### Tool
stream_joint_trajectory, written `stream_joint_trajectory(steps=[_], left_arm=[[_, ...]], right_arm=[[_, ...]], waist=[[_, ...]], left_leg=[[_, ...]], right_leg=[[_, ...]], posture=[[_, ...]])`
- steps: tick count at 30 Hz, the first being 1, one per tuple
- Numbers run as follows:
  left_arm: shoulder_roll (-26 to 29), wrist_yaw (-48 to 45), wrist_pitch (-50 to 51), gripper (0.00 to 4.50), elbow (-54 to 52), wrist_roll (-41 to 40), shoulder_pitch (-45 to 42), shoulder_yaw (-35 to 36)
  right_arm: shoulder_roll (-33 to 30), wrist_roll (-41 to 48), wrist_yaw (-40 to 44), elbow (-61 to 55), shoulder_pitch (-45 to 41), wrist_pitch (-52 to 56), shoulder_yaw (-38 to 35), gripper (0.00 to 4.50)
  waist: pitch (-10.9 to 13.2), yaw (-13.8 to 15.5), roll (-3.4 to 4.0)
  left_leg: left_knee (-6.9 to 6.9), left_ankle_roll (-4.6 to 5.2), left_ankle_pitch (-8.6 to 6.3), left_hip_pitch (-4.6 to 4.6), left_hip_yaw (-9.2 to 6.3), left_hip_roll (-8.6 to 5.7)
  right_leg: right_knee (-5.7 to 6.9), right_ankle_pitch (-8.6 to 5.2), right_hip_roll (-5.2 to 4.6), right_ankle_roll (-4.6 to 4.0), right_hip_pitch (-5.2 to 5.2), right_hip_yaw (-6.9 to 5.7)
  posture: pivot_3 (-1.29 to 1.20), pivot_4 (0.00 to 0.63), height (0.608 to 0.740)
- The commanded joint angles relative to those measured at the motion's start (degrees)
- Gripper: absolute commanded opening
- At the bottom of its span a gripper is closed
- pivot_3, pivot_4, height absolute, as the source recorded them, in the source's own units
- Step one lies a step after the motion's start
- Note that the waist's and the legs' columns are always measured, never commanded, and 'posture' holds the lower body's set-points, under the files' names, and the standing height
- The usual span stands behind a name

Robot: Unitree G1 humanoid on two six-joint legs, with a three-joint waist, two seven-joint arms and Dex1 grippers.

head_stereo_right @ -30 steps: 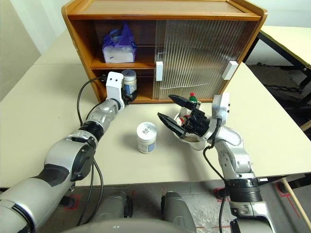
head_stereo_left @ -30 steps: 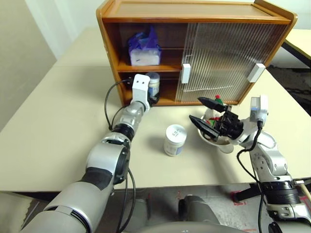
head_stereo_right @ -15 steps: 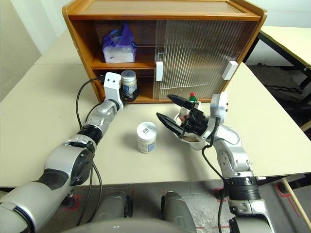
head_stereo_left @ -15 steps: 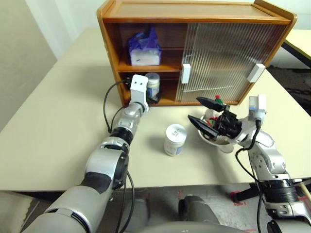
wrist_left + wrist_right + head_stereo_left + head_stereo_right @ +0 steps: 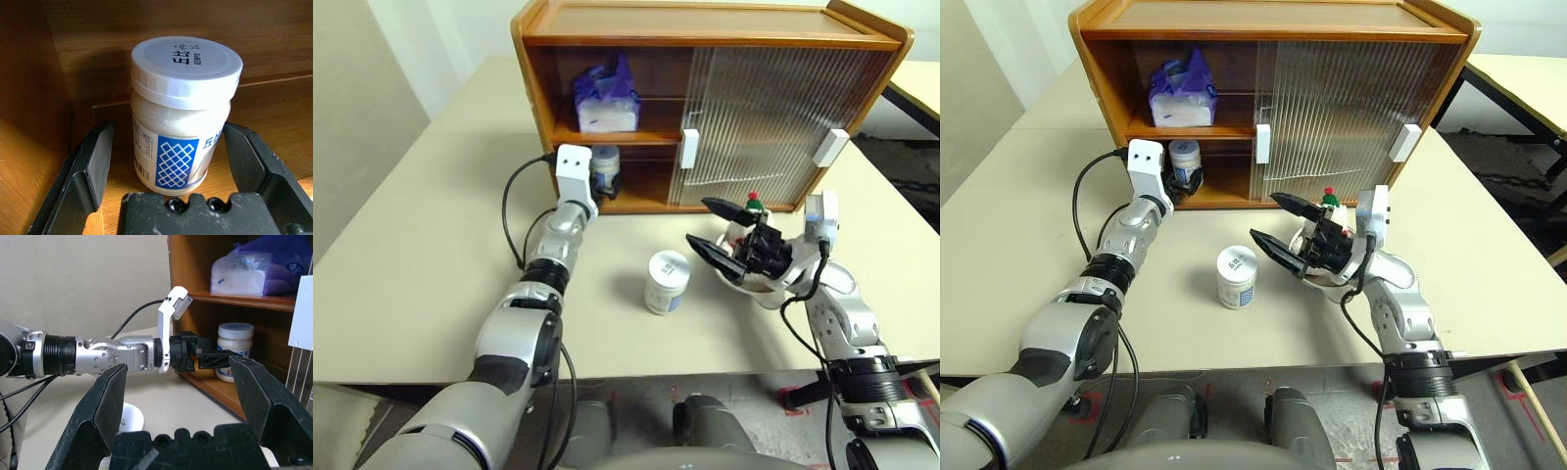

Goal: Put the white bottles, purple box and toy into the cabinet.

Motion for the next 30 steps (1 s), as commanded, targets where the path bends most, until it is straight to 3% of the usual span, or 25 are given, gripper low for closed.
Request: stream_joint_trajectory(steps=[1,15,30], left_arm=[[-0.6,-0.1,0.9,4.45,-0.2,-0.6,1.2,0.3],[0.2,-3.6,1.2,4.45,10.6,1.7,-7.0,-1.2],[-3.6,-6.4,0.7,4.45,10.4,2.5,-7.3,-3.0]], right_arm=[[0.2,-0.2,0.6,0.9,-0.6,-1.0,0.2,4.50],[0.1,-0.2,-0.1,-1.6,1.1,-0.6,0.0,4.50],[0.1,-0.5,-0.8,-1.8,0.9,-0.5,0.7,4.50]], waist=[[0.0,0.0,-0.01],[0.0,0.1,-0.04],[0.0,-1.1,-0.06]], left_leg=[[0.00,0.00,0.00,0.00,0.00,0.00],[0.07,-0.02,0.00,0.01,-0.01,-0.08],[0.13,-0.20,0.13,0.03,-0.03,-0.15]], right_leg=[[0.00,0.00,0.00,0.00,0.00,0.00],[0.06,0.01,0.01,-0.02,0.04,-0.07],[0.01,0.16,0.07,-0.03,0.09,-0.03]], posture=[[0.10,0.000,0.740],[0.05,0.000,0.740],[0.07,0.000,0.740]])
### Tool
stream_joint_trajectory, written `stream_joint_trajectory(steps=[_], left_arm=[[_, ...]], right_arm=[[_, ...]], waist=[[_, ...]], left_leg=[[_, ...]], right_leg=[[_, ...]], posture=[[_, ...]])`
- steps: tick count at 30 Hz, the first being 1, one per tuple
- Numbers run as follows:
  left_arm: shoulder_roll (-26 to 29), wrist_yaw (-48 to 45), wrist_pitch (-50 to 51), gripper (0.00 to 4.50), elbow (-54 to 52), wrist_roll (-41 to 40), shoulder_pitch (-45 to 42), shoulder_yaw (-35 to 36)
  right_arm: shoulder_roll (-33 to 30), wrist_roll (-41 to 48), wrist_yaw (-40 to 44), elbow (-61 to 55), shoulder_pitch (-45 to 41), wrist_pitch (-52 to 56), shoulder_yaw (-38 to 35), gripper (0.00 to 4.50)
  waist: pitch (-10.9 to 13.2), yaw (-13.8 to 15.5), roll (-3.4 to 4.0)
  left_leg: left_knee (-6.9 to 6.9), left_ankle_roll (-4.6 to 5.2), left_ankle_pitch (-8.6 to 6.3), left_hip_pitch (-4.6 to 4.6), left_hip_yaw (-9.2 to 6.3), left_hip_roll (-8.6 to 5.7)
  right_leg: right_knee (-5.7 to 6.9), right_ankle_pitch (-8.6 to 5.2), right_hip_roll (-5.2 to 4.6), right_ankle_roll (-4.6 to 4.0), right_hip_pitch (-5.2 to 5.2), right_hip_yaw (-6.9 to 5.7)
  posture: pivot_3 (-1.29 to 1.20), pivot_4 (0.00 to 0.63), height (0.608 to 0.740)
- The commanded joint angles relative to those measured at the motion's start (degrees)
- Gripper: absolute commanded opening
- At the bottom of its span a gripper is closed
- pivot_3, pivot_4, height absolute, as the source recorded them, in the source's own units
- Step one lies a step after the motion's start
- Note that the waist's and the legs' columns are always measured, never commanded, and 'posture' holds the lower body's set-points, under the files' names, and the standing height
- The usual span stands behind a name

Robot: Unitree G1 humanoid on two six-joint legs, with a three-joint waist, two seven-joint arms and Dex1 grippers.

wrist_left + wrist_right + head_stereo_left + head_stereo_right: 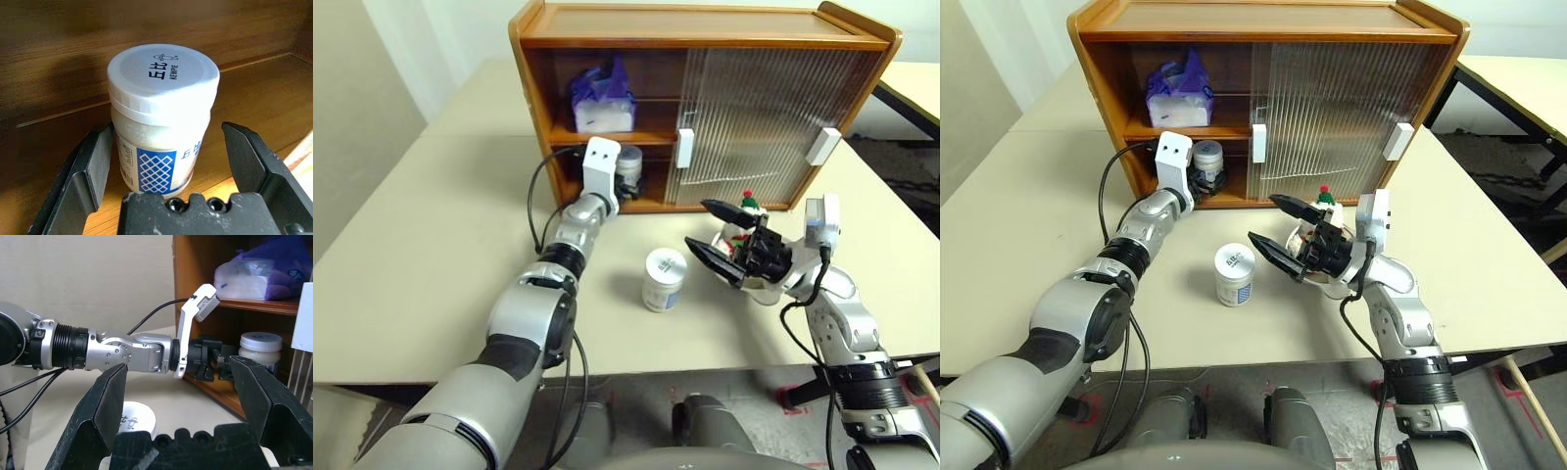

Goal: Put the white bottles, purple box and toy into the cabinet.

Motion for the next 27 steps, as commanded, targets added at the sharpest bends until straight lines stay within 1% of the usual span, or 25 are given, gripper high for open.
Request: stream_joint_trajectory(steps=[1,6,15,21,27], left_arm=[[-0.6,-0.6,0.1,4.45,-0.7,0.9,1.0,-0.8],[0.0,0.4,0.1,4.45,-2.1,0.2,2.0,-0.2],[3.7,0.4,1.5,4.45,-9.2,-1.0,7.8,0.8],[4.2,0.0,3.2,4.45,-14.0,-1.4,11.4,0.6],[3.9,0.8,4.6,4.45,-17.7,-1.6,13.2,0.7]], right_arm=[[-0.3,-0.4,0.3,0.4,-0.9,-0.3,0.4,4.50],[-0.1,-0.3,0.3,0.7,-1.4,-0.3,0.7,4.50],[0.6,-0.5,0.2,1.1,-1.5,-0.6,1.2,4.50],[0.8,-0.6,0.4,1.4,-1.8,-0.6,1.3,4.50],[1.0,-0.8,1.1,2.7,-2.3,-1.0,1.7,4.50]], waist=[[0.0,-0.2,0.00],[0.0,-0.6,0.00],[0.0,-0.6,0.00],[0.0,-0.5,-0.02],[0.0,-0.5,-0.03]], left_leg=[[0.00,0.00,0.00,0.00,-0.02,0.00],[0.00,0.00,0.00,-0.02,-0.05,0.06],[0.00,-0.02,-0.01,0.02,-0.05,0.19],[0.00,-0.03,-0.02,0.01,-0.04,0.17],[0.00,-0.03,-0.02,0.01,-0.05,0.18]], right_leg=[[0.00,0.00,0.00,0.00,0.00,0.00],[-0.01,0.00,0.00,0.01,-0.01,-0.01],[0.09,0.01,-0.01,-0.01,-0.01,-0.01],[0.06,0.02,-0.07,0.01,-0.01,0.00],[0.08,0.02,-0.06,0.00,-0.01,-0.01]], posture=[[0.07,0.000,0.740],[0.07,0.000,0.740],[0.09,0.000,0.740],[0.09,0.000,0.740],[0.10,0.000,0.740]])
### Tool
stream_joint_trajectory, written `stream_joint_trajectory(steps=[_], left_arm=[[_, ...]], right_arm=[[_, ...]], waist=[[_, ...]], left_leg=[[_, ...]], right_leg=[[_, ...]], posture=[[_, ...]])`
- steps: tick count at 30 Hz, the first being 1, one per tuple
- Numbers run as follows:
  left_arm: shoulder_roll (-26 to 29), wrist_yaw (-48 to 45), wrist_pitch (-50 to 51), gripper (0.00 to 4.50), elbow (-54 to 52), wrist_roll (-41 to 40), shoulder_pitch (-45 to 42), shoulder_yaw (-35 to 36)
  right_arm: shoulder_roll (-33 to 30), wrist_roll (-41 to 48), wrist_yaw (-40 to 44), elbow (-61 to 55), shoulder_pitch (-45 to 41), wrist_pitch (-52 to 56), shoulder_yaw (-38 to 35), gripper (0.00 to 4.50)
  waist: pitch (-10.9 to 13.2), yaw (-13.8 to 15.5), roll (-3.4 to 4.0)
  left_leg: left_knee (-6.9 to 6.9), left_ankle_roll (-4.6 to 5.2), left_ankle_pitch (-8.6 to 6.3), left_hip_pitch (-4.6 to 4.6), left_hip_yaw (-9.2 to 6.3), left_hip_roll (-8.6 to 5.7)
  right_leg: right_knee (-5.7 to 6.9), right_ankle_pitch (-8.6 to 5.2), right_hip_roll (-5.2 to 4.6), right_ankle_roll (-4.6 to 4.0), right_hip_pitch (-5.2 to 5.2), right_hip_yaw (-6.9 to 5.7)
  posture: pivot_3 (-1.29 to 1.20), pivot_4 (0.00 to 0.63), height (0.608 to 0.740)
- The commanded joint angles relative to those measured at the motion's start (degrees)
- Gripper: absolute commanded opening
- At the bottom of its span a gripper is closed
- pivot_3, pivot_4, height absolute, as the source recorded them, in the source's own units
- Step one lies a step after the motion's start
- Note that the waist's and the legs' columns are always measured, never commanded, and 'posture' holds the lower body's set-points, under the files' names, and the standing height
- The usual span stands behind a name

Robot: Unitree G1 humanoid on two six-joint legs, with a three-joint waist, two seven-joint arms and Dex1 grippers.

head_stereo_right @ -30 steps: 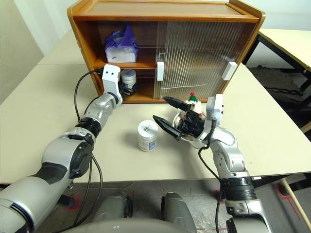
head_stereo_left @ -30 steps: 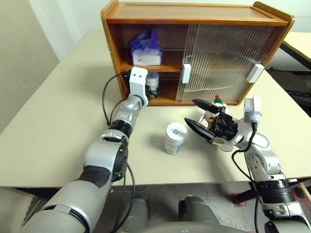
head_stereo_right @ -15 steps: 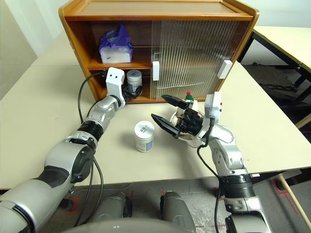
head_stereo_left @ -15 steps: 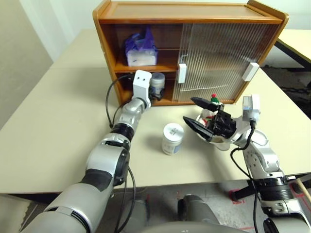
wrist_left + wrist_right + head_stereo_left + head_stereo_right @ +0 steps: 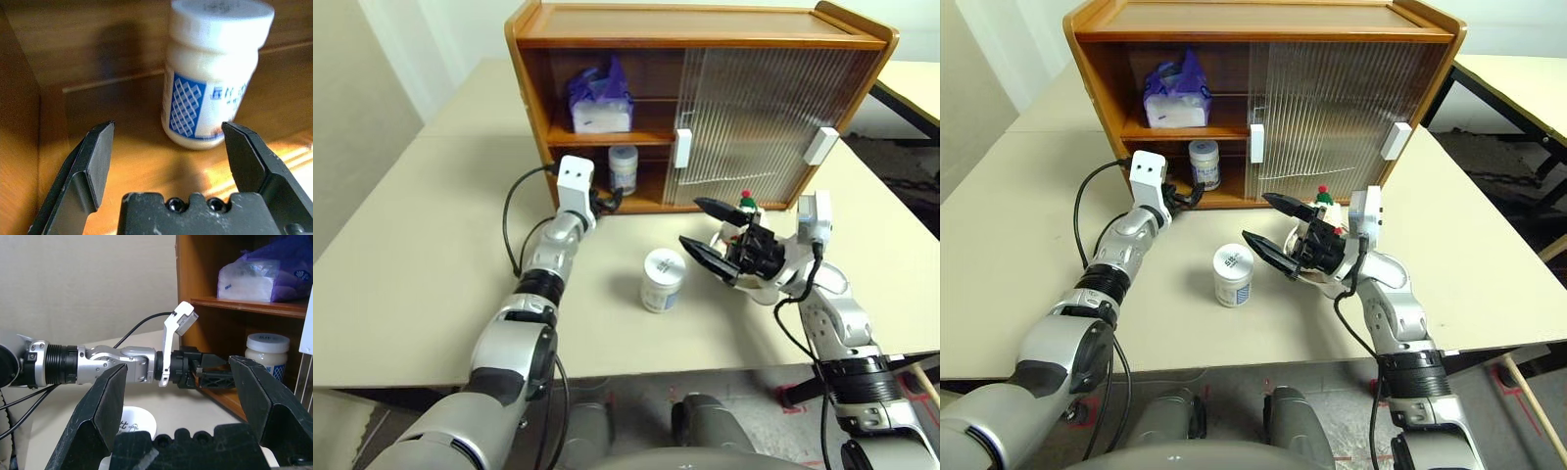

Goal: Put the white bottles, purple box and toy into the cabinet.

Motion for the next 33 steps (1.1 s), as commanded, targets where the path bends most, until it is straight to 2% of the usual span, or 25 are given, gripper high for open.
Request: stream_joint_trajectory(steps=[1,3,6,11,15,33], left_arm=[[-0.1,1.0,1.1,4.45,-2.4,-0.6,0.7,0.4],[0.0,1.7,1.2,4.29,-2.5,-0.9,0.6,1.0],[0.0,3.0,0.9,3.53,-2.2,-1.0,0.2,1.6],[-0.4,6.2,0.1,1.48,-0.4,0.3,-0.8,1.1],[-1.0,8.2,-0.6,0.01,2.4,0.7,-2.7,1.2],[-1.6,10.8,-2.7,0.01,13.2,1.2,-9.9,1.3]], right_arm=[[0.2,-0.7,0.6,1.2,-0.8,-1.1,0.6,4.50],[0.3,-0.7,0.8,1.5,-1.1,-1.2,0.6,4.50],[0.2,-0.9,1.1,1.7,-1.2,-1.4,0.7,4.50],[-0.1,-0.8,1.0,1.3,-0.9,-1.4,0.6,4.50],[-0.5,-0.6,0.8,0.7,-0.7,-1.2,0.3,4.50],[-0.4,-1.1,0.0,0.3,0.8,-2.4,0.4,4.50]], waist=[[0.0,0.0,0.00],[0.0,0.0,0.00],[0.0,0.0,0.00],[0.0,0.0,0.00],[0.0,-0.3,-0.01],[0.0,-0.3,-0.01]], left_leg=[[0.00,0.00,0.00,0.00,0.00,0.00],[0.00,0.00,0.00,0.01,0.00,0.00],[0.00,0.00,0.00,0.02,0.00,0.00],[0.00,0.00,0.00,0.00,0.00,0.00],[0.00,-0.02,-0.01,0.02,0.01,0.00],[0.00,-0.02,-0.01,0.00,0.02,-0.03]], right_leg=[[0.00,0.00,0.00,0.00,0.00,0.00],[0.00,0.00,0.00,0.00,0.00,0.01],[0.00,0.00,0.00,0.00,0.00,0.01],[-0.01,0.00,-0.01,0.00,0.00,0.00],[0.00,0.02,0.00,-0.01,0.00,0.01],[-0.07,0.03,0.03,0.00,-0.01,0.00]], posture=[[0.10,0.000,0.740],[0.10,0.000,0.740],[0.10,0.000,0.740],[0.09,0.000,0.740],[0.08,0.000,0.740],[0.04,0.000,0.740]])
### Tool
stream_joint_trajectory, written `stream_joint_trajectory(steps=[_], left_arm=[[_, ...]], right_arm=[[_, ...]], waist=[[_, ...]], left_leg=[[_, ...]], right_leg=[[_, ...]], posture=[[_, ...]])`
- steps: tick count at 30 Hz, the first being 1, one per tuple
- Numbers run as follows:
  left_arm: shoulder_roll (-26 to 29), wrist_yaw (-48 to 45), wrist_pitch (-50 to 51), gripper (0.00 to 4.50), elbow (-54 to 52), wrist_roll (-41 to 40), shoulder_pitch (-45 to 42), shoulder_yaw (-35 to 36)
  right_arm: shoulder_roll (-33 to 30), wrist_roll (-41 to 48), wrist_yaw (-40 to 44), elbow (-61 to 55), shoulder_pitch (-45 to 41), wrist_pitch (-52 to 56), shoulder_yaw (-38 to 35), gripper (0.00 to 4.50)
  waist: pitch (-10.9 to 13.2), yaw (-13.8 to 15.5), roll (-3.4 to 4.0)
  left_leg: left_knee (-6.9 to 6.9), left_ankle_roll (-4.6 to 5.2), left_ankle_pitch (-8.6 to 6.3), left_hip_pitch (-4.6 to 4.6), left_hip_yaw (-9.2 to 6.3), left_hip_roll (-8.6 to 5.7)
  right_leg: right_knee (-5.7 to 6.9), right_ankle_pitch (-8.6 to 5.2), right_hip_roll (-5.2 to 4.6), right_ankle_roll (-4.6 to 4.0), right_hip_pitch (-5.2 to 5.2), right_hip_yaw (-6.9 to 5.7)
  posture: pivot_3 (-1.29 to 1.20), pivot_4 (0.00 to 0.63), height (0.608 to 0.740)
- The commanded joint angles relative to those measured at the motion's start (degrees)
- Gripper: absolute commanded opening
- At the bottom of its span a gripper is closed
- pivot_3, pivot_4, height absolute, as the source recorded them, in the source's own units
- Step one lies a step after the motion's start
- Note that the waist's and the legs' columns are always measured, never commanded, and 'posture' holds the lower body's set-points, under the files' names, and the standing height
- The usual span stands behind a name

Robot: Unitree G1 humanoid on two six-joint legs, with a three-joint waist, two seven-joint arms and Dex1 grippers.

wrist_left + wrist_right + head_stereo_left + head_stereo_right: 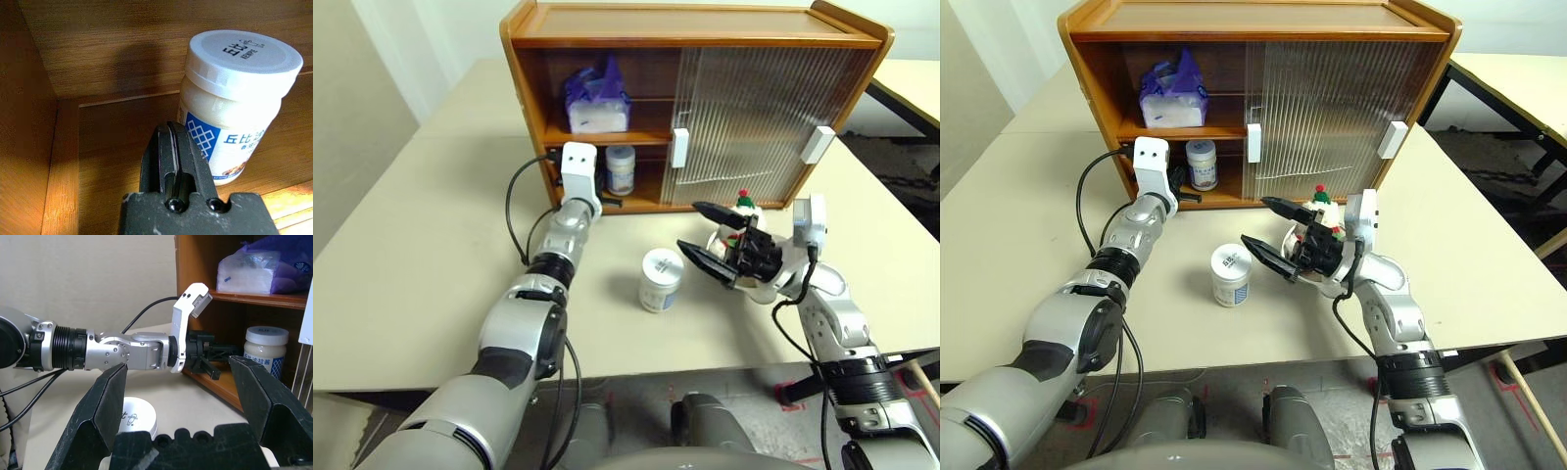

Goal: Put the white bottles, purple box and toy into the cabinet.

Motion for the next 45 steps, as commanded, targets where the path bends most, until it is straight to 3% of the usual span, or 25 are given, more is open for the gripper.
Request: stream_joint_trajectory(steps=[1,31,38,45], left_arm=[[0.1,0.3,0.0,0.01,2.8,0.9,-1.8,-0.2],[-3.3,-11.3,-0.4,0.01,6.6,5.2,-5.3,-5.1],[-1.3,-19.1,-3.6,0.01,1.3,1.7,1.1,-3.1],[2.3,-28.3,-3.5,0.01,-14.1,-2.4,11.7,-2.8]], right_arm=[[-0.2,-0.2,-0.1,-0.2,0.3,-1.3,-0.4,4.50],[-1.6,0.1,-1.6,-1.5,2.2,-1.2,-1.2,4.50],[-1.5,0.1,-1.9,-0.7,1.8,-1.6,-1.1,4.50],[-1.3,0.1,-1.5,0.3,1.0,-1.7,-1.0,4.50]], waist=[[0.0,0.0,0.00],[0.0,-0.8,0.00],[0.0,-1.8,0.01],[0.0,-1.5,0.01]], left_leg=[[0.00,0.00,0.00,0.00,0.00,-0.01],[0.00,0.01,0.00,-0.01,0.01,-0.11],[0.00,0.02,0.01,0.01,0.01,-0.04],[-0.01,0.02,0.01,0.01,0.01,0.04]], right_leg=[[0.00,0.00,0.00,0.00,0.00,0.00],[-0.03,-0.02,0.02,0.03,0.00,0.01],[-0.01,-0.03,0.02,0.03,0.00,0.03],[0.02,-0.01,-0.01,-0.01,-0.01,0.05]], posture=[[0.04,0.000,0.740],[0.01,0.000,0.740],[0.03,0.000,0.740],[0.05,0.000,0.740]])
